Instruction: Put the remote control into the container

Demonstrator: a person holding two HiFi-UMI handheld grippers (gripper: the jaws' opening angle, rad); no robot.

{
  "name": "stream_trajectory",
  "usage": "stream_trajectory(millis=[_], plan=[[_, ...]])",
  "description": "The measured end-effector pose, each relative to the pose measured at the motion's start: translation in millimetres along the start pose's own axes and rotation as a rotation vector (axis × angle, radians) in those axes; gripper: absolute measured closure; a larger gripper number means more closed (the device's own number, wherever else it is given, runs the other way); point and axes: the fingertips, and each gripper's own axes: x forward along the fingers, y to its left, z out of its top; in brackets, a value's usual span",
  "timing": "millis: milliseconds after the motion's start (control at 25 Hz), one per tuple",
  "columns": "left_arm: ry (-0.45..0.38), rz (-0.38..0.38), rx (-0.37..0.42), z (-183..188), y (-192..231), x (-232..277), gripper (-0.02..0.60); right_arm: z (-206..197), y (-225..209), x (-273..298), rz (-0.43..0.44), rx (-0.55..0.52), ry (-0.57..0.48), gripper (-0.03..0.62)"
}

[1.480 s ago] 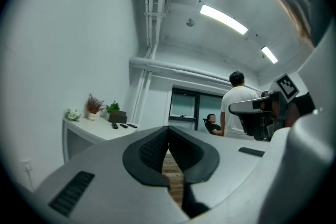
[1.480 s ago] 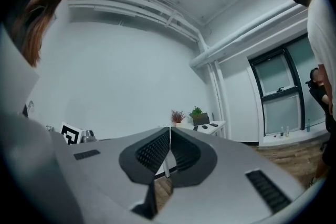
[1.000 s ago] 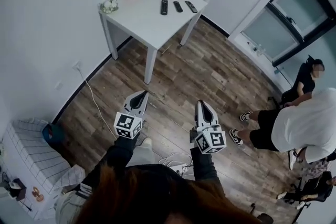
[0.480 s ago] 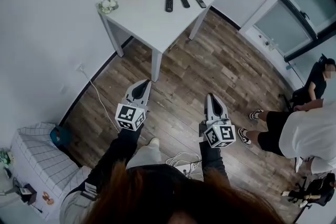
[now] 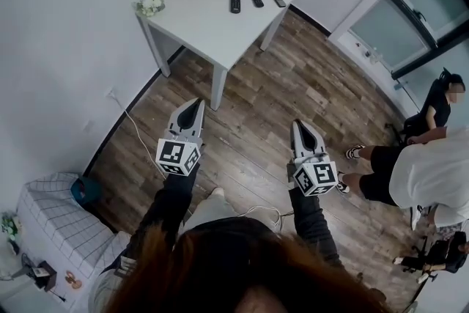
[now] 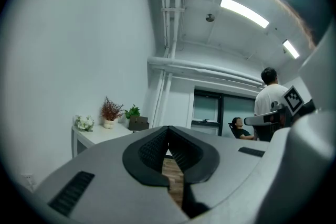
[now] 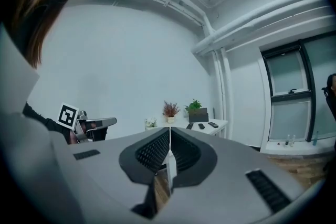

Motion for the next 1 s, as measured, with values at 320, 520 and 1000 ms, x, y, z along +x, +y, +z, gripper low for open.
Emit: stream_trajectory(millis=[320,520,1000], plan=[[-0.013,0.016,0.032,11,7,-25,0.572,6,14,-7,0.009,0.002,-0.023,0.574],[0.008,0.007,0.109,1,-6,-26,0.572,-6,18,3,0.046,0.026,-0.032,0.574],[0.028,0.049,0.121,3,-4,1,0.572,3,-9,39,0.105,0.089,-0.097,0.574]])
